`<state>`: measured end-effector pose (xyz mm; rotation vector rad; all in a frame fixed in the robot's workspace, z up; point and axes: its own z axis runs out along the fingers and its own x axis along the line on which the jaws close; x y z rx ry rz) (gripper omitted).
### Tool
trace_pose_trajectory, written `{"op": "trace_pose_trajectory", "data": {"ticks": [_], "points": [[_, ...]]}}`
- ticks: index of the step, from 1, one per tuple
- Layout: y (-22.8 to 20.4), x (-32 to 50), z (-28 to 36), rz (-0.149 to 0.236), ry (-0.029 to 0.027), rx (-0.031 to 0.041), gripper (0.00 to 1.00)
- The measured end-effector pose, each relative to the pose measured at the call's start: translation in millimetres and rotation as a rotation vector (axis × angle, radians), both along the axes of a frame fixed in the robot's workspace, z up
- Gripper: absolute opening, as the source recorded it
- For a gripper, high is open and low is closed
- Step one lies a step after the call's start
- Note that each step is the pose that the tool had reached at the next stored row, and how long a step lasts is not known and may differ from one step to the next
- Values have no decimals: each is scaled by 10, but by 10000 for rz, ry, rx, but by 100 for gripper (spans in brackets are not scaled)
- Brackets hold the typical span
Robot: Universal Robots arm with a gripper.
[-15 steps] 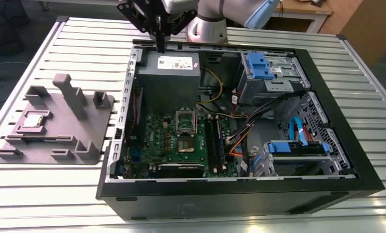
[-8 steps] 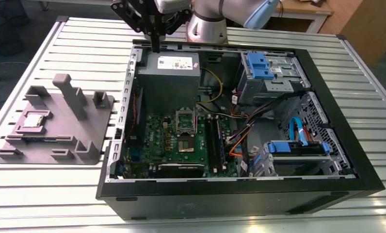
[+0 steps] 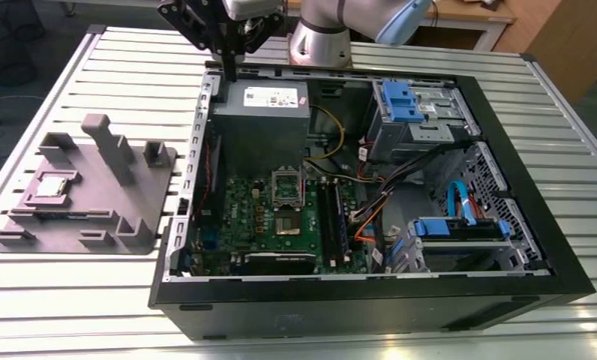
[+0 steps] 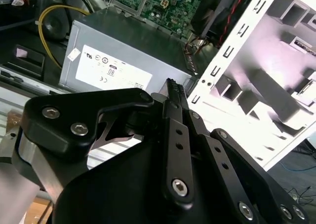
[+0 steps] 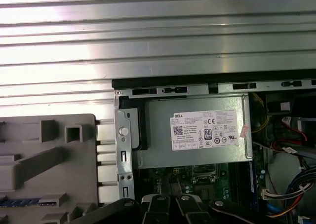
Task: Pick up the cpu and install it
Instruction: 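Reach for the cpu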
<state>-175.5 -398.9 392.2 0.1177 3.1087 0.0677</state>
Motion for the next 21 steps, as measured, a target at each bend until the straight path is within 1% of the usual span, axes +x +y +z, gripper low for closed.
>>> {"op": "trace_pose_trajectory", "data": {"ticks": [9,18,21], "points": [[0,-163,-6,-1,-9,1,11],[0,-262,-8,0,-8,0,11],[0,-278,-9,0,-9,1,11]]}}
